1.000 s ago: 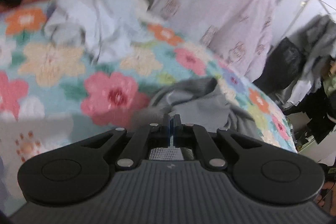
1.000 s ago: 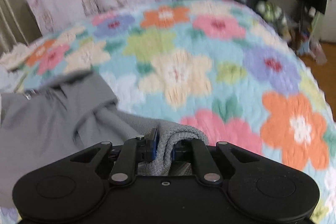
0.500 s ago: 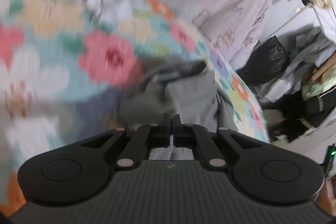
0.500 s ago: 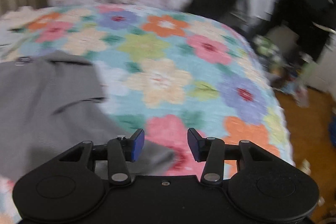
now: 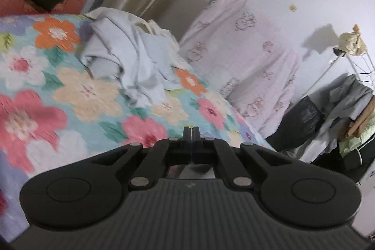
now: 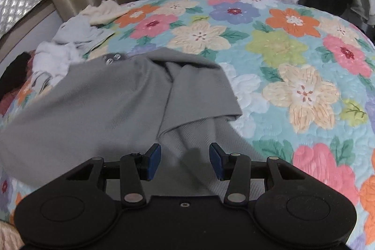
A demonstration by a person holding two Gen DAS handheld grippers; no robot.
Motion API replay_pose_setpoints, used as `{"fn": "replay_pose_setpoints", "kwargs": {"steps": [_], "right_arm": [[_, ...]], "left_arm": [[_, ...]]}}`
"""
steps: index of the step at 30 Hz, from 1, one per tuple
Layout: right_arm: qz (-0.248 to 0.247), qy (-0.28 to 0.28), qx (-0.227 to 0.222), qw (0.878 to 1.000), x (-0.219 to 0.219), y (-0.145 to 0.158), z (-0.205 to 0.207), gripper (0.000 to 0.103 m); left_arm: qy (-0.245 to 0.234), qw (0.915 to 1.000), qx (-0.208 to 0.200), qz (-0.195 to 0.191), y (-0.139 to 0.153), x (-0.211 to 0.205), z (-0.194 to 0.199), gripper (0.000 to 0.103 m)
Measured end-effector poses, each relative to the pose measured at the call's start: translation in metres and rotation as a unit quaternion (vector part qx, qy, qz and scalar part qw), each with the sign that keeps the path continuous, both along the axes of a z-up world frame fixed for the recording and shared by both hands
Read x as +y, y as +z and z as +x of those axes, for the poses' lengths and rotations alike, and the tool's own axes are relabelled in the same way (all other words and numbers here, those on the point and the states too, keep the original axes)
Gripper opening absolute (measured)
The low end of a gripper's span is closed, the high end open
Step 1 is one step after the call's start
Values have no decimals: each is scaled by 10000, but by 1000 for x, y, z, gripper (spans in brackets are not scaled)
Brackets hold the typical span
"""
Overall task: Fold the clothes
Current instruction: 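Lay the shirt flat on the quilt and open both tools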
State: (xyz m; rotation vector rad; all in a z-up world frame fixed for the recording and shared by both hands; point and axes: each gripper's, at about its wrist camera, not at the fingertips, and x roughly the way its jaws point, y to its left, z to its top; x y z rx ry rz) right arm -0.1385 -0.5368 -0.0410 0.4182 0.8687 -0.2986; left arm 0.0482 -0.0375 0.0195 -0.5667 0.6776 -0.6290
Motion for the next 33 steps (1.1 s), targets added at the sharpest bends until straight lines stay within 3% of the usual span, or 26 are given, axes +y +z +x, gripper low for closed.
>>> {"fn": "replay_pose_setpoints", "kwargs": {"steps": [3,6,8,10,11,15,17,18,19,24,27,29,30,31,32,33], "right_arm": [[253,-137,67,9996,-11,-7,12,51],[458,-182,157,9987,-18,-12,25,51],[494,-86,215,9985,-24,-13,39,53],[580,-2,280,9979,-33,-16,53,65],[628,16,336,9975,-39,-19,60,65],[833,-55,513,9952,-64,-29,70,65],[1127,-153,412,9927,-74,-34,67,65],[1278,-214,382,9908,-79,-37,66,65],[1412,-310,384,9887,-82,-41,64,65],[2268,-653,298,9713,-96,-61,67,69],[2174,-803,328,9722,-96,-74,80,75],[1849,-891,309,9782,-90,-78,91,75],[1588,-841,193,9835,-83,-76,96,76],[1260,-679,54,9897,-75,-72,100,75],[898,-419,4,9951,-62,-67,106,69],[549,-151,72,9984,-49,-62,113,44]], "left_arm": [[-342,9991,220,138,-2,-15,28,0],[-1051,9913,344,707,-22,-69,62,2],[-1524,9787,174,1362,-34,-112,81,4],[-1862,9583,-111,2165,-50,-151,91,4],[-2063,9523,-88,2248,-59,-164,98,4],[-2744,9472,425,1602,-80,-186,127,9],[-3149,9385,654,1258,-86,-195,132,24],[-3294,9329,896,1147,-93,-200,136,41],[-3407,9276,1102,1065,-99,-204,140,43],[-3126,9320,1017,1528,-112,-218,151,44],[-3064,9301,1216,1623,-125,-233,159,56],[-3009,9319,1219,1615,-128,-239,161,54],[-3063,9319,1116,1592,-127,-242,161,45],[-3130,9310,1024,1575,-127,-244,161,3],[-3247,9268,974,1614,-126,-246,159,3],[-3277,9241,849,1773,-124,-248,154,3]]}}
